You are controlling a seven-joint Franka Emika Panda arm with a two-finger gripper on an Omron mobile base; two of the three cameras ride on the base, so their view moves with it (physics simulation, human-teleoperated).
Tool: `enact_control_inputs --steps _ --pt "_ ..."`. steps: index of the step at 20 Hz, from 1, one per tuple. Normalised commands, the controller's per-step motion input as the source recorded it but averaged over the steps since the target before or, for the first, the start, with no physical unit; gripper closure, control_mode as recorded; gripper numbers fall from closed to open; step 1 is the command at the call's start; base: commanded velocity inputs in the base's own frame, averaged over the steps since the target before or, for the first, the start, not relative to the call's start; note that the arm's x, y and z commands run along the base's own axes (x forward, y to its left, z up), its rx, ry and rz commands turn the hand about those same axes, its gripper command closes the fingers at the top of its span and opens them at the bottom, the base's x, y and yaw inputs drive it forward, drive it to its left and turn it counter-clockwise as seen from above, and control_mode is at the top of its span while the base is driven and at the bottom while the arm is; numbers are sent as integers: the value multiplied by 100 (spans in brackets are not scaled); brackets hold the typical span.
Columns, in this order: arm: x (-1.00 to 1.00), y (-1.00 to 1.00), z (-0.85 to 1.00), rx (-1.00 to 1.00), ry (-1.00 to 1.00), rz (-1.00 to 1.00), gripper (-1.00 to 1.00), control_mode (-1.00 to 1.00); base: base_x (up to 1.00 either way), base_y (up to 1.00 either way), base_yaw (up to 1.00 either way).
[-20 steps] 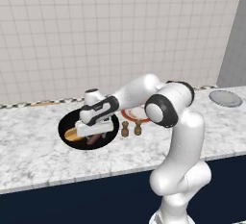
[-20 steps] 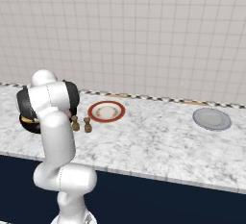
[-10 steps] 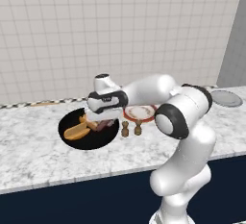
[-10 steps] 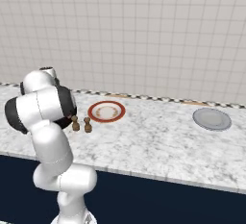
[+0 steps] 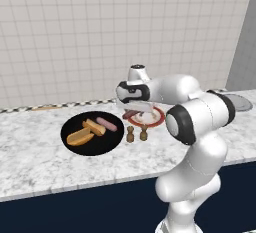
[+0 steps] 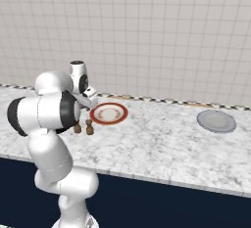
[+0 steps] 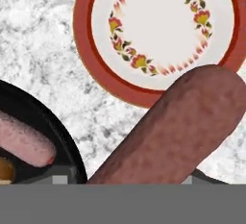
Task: Place one bun and one sausage from the bowl on each plate.
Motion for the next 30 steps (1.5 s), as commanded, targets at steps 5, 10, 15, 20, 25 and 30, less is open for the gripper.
enact_control_inputs --steps 5,10,15,20,25,30 --pt "77 -84 -10 0 2 -22 100 -100 0 0 0" --pt "47 -37 -70 -10 0 0 100 -100 0 0 0" --pt "54 -11 -55 -4 -6 0 -100 -100 0 0 0" --pt "7 -19 -9 -1 -15 0 -100 -100 0 0 0" --pt "0 0 39 0 -10 0 -100 -100 0 0 0" --pt "-68 43 100 -6 -10 34 -100 -100 0 0 0"
